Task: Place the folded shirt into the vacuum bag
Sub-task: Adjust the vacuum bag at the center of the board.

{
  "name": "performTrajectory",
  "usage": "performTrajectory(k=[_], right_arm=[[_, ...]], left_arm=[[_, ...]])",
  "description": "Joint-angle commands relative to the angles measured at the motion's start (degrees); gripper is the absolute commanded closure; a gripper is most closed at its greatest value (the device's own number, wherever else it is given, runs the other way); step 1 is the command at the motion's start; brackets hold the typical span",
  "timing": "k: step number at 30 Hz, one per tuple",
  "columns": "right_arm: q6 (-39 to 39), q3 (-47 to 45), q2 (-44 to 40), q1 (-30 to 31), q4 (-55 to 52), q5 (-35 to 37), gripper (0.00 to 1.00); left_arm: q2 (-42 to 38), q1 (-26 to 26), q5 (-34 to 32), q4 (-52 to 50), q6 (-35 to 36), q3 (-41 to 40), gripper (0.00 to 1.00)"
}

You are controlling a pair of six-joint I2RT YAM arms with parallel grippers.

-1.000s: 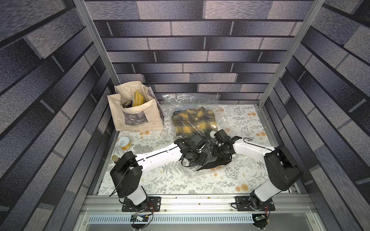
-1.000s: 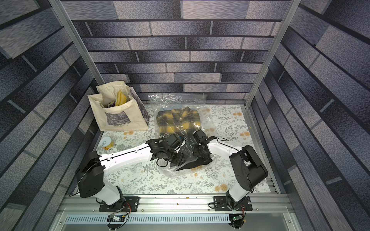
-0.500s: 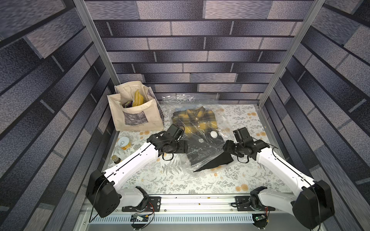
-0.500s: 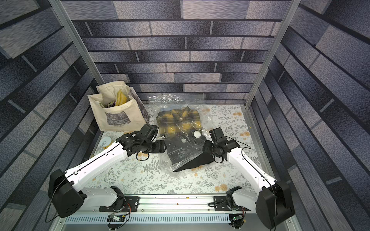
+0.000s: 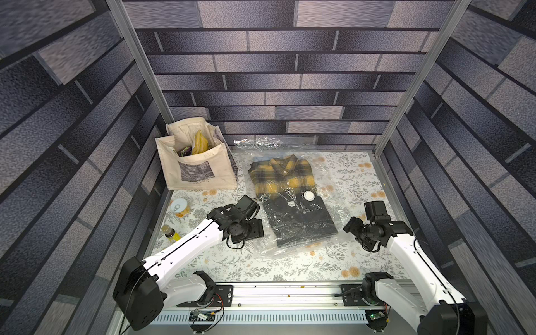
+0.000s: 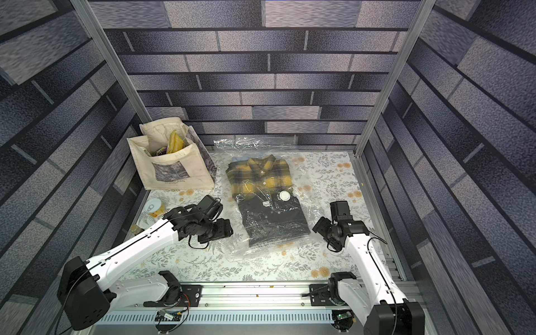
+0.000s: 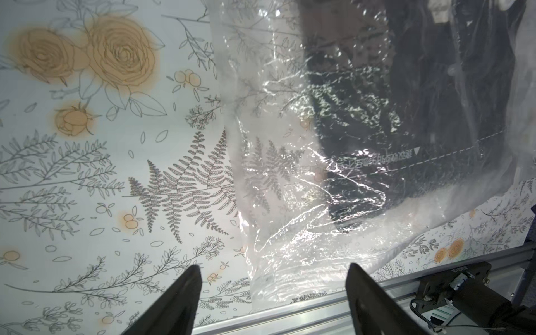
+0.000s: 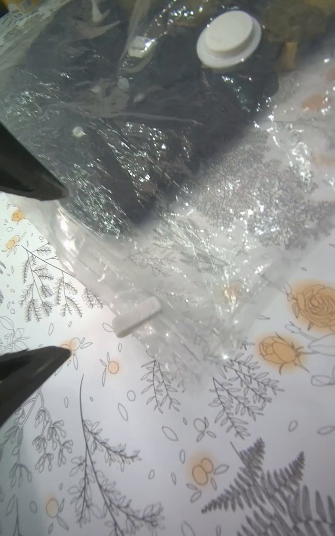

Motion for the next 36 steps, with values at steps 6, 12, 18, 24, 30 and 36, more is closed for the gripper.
performTrajectory(k=[6, 12, 18, 24, 30, 36], right_arm=[[3.4, -6.2, 1.8, -10.8, 12.5, -7.1, 0.25], [3.5, -8.1, 8.1, -12.3, 19.9, -9.8, 0.29], [6.0, -11.5, 9.2, -12.5, 26.8, -8.9, 0.32], [7.0, -13.5, 11.2, -12.5, 31.9, -9.2, 0.41], [7.6, -13.7, 11.7, -12.5, 33.7, -9.8, 0.57], [8.9, -13.1, 9.0, -12.5, 34.0, -12.4, 0.78]], left_arm=[[-2.4, -0.2, 4.0, 13.5, -9.9, -9.6, 0.24], [-1.1, -1.9, 5.9, 23.8, -15.4, -15.0, 0.31], [-0.7, -3.0, 4.5, 28.0, -18.4, -18.5, 0.39], [-0.9, -2.3, 2.7, 29.1, -18.4, -18.8, 0.51], [-0.5, -1.8, 2.4, 29.6, -18.4, -18.3, 0.67], [-1.4, -1.6, 2.0, 28.1, -18.4, -17.0, 0.79]])
